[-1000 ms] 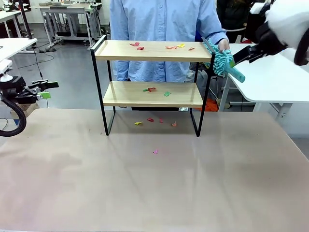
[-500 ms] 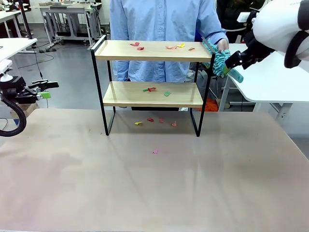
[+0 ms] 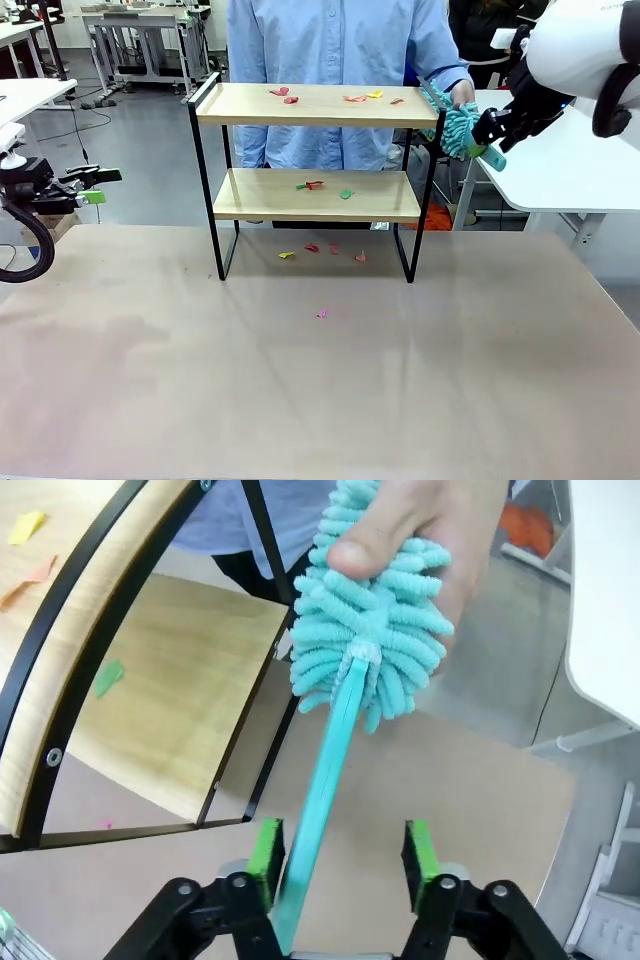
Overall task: Clean the shelf.
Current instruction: Pick up the Duster handed by the human.
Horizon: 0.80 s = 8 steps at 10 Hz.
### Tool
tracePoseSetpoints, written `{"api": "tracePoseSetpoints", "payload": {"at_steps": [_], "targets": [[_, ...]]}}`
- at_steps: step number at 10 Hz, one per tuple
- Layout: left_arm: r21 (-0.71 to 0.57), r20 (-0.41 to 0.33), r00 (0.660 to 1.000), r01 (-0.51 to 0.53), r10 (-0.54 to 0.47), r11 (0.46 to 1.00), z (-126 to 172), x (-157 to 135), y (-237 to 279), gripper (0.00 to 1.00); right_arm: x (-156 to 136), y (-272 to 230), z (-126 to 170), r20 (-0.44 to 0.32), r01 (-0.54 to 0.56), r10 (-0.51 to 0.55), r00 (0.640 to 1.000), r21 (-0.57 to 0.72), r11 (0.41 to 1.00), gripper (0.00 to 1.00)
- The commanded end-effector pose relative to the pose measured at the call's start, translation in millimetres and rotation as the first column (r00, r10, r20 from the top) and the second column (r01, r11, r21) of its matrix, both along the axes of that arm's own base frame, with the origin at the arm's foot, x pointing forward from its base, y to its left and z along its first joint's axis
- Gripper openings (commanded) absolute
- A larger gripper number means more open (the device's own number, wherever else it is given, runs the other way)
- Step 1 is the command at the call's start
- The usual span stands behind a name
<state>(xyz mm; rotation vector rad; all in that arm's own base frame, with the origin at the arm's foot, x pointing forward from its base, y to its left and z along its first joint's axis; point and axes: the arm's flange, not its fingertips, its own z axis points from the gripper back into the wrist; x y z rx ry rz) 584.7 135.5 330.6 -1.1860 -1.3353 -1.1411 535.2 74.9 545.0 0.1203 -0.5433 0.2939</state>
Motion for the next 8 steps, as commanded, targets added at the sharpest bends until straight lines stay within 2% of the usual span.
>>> {"api": "tracePoseSetpoints", "payload": {"at_steps": [1, 2, 3, 4, 8], "targets": [[0.002, 0.004, 1.000, 0.003, -0.003, 1.000, 3.4, -1.1, -0.1, 1.00, -4.6, 2.2, 11.4, -0.031, 0.043, -0.043, 0.999, -0.008, 0.999, 0.00], [0.002, 0.004, 1.000, 0.003, -0.003, 1.000, 3.4, -1.1, -0.1, 1.00, -5.8, 1.6, 12.0, -0.030, 0.053, -0.053, 0.998, -0.011, 0.999, 0.14], [0.002, 0.004, 1.000, 0.003, -0.003, 1.000, 3.4, -1.1, -0.1, 1.00, -6.5, 1.3, 12.5, -0.039, 0.061, -0.062, 0.997, -0.012, 0.998, 0.04], [0.002, 0.004, 1.000, 0.003, -0.003, 1.000, 3.4, -1.1, -0.1, 1.00, -7.6, 1.4, 12.5, -0.041, 0.067, -0.068, 0.997, -0.014, 0.998, 0.00], [0.002, 0.004, 1.000, 0.003, -0.003, 1.000, 3.4, -1.1, -0.1, 1.00, -11.1, -2.3, 9.5, -0.052, 0.095, -0.096, 0.994, -0.033, 0.995, 0.00]]}}
